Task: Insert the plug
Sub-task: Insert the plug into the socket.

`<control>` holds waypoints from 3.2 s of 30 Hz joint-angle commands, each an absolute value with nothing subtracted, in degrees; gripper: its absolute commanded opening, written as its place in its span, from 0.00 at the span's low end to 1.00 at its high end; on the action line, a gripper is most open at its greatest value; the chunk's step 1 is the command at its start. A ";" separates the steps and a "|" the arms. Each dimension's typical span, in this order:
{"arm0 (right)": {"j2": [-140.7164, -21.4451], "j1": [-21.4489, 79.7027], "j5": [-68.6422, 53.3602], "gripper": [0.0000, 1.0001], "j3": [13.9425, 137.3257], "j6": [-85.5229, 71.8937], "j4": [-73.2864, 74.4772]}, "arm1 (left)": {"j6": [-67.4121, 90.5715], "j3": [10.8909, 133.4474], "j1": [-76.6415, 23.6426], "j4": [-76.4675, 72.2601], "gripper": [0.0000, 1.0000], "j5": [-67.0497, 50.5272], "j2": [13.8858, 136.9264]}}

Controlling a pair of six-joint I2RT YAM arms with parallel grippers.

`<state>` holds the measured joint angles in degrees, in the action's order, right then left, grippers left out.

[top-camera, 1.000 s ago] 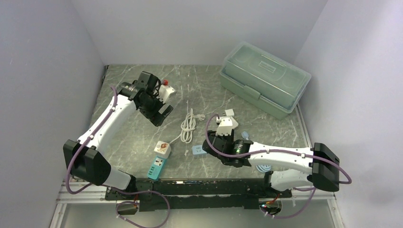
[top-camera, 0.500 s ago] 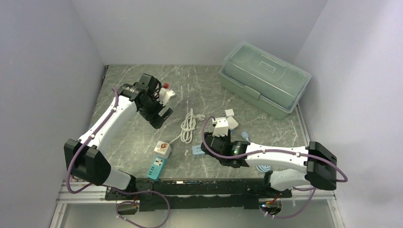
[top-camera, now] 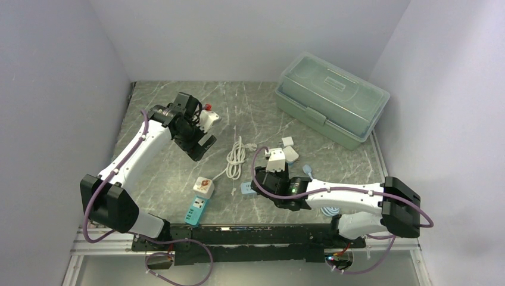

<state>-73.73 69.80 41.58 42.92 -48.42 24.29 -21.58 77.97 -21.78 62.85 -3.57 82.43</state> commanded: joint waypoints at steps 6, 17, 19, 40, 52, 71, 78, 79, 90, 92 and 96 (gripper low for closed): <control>-73.77 70.47 43.15 0.00 41.95 -49.21 22.38 | -21.97 77.37 -21.62 61.73 1.00 -3.12 80.25; -74.55 70.74 44.55 0.00 41.62 -50.36 22.85 | -22.06 77.50 -21.62 62.48 1.00 -3.21 80.24; -74.67 70.75 44.65 0.00 41.57 -50.51 22.85 | -22.06 77.52 -21.62 62.42 1.00 -3.25 80.24; -74.04 71.44 47.59 0.00 40.62 -51.24 23.74 | -21.64 77.53 -21.65 62.64 1.00 -3.71 80.25; -74.11 72.91 49.26 0.00 41.13 -53.44 25.75 | -21.71 77.40 -21.62 62.65 1.00 -3.81 80.16; -78.14 74.71 51.64 0.00 42.88 -60.93 29.40 | -21.78 78.20 -21.64 63.36 1.00 -3.97 80.51; -76.21 74.71 49.08 0.00 39.52 -57.73 25.39 | -21.97 78.40 -21.67 63.46 1.00 -3.93 80.68; -76.13 74.71 49.17 0.00 39.44 -57.80 25.77 | -21.97 78.47 -21.65 63.45 1.00 -3.88 80.68; -75.68 74.71 48.90 0.00 39.39 -56.30 27.10 | -21.98 78.24 -21.62 63.46 1.00 -3.98 80.69; -76.18 74.71 47.86 0.00 39.44 -55.25 26.34 | -22.05 78.34 -21.62 63.45 1.00 -4.00 80.68; -76.95 74.79 45.85 0.00 39.20 -53.75 25.59 | -22.15 78.60 -21.62 63.48 1.00 -4.01 80.48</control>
<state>-75.79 74.46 50.89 40.75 -56.05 23.81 -21.58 77.56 -21.78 63.29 -3.22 82.19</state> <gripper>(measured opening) 0.640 0.996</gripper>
